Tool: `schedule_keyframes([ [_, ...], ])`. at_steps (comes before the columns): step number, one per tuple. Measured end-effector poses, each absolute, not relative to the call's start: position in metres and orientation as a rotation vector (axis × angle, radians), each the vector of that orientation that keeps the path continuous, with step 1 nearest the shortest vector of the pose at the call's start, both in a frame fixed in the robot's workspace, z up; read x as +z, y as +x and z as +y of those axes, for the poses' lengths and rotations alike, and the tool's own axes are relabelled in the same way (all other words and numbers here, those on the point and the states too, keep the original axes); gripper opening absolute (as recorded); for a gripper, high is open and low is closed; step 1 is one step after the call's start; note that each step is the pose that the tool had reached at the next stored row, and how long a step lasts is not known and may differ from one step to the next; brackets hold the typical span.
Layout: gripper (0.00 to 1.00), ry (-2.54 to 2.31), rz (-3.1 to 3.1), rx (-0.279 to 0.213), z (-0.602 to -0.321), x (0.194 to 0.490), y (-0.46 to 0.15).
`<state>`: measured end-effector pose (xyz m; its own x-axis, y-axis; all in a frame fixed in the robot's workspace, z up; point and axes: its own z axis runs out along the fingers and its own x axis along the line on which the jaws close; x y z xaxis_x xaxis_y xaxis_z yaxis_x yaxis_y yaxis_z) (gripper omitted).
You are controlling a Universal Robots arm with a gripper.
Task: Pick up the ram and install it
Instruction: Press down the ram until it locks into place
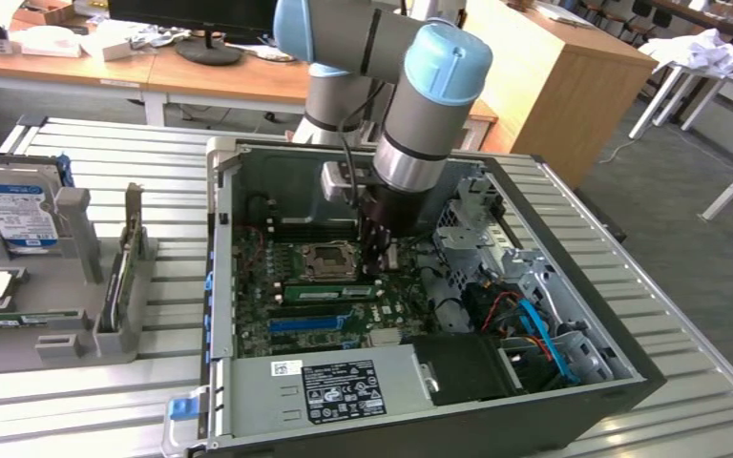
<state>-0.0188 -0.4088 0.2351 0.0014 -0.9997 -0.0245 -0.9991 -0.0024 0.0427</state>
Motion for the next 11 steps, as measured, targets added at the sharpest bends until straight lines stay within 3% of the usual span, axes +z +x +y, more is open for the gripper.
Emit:
schedule_keyframes([
  [11,0.11,2.213,-2.209,-0.071,-0.405,0.235,-0.04],
])
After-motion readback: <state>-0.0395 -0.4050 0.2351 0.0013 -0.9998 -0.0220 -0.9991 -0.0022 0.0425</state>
